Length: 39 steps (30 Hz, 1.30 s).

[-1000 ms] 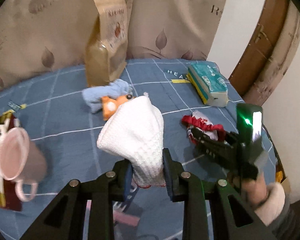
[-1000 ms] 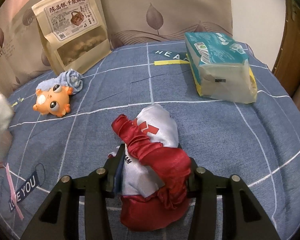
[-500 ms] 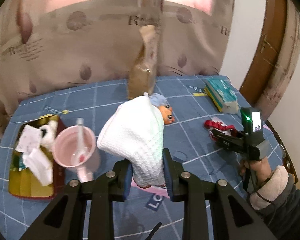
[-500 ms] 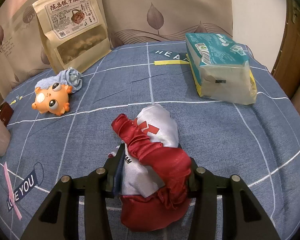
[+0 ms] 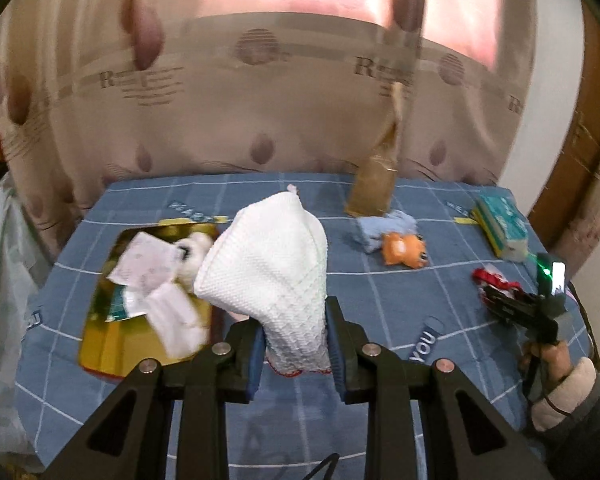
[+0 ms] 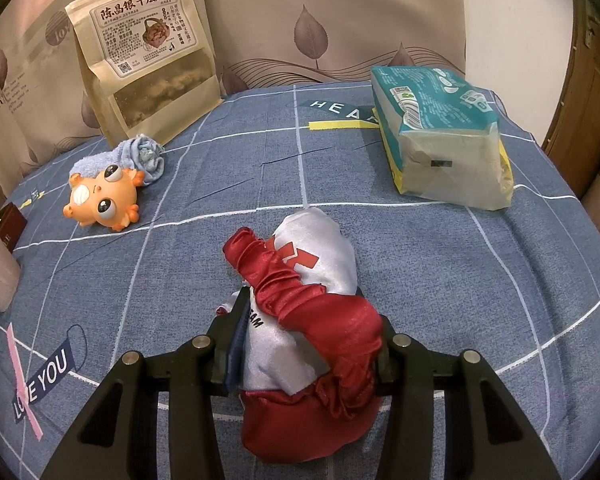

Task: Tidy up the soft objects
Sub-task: 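Carry the white knit cap to the tin tray and release it with the left tool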

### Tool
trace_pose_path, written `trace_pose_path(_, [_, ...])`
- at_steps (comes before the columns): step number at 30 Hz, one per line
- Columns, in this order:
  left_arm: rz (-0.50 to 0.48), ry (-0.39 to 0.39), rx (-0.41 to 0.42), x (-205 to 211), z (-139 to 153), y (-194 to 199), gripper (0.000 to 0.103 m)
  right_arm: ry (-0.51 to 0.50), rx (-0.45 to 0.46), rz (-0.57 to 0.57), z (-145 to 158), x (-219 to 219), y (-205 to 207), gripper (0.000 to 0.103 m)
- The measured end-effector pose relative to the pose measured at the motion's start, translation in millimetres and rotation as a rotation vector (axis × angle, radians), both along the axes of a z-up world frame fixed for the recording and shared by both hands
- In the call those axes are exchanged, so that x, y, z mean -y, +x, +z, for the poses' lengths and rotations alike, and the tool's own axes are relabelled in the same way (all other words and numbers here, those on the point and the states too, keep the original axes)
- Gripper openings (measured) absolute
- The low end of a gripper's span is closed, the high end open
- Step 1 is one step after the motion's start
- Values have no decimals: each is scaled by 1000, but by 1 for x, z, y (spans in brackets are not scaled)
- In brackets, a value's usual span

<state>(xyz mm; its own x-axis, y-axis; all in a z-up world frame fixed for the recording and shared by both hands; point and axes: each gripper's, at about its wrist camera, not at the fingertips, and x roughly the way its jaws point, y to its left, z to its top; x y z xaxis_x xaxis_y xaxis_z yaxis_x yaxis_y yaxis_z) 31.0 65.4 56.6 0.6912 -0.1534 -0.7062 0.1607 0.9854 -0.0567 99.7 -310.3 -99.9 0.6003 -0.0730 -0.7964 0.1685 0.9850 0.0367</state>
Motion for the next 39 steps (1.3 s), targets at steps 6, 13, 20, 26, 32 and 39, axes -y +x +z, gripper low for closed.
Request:
trace_pose_path(6, [84, 16, -1, -37, 0, 4, 27, 0, 0, 0, 0, 0, 0, 44])
trace_pose_path(13, [179, 44, -11, -74, -3, 13, 27, -1, 0, 0, 0, -1, 0, 44])
trace_pose_path(20, [258, 32, -31, -108, -11, 23, 27, -4, -1, 0, -1, -1, 0, 44])
trace_pose_path(26, [298, 40, -61, -129, -21, 32, 27, -5, -1, 0, -1, -2, 0, 44])
trace_pose_path(32, [348, 37, -98, -152, -35, 43, 27, -3, -1, 0, -1, -1, 0, 44])
trace_pose_path(39, [353, 7, -164, -165, -59, 54, 27, -8, -2, 1, -1, -2, 0, 44])
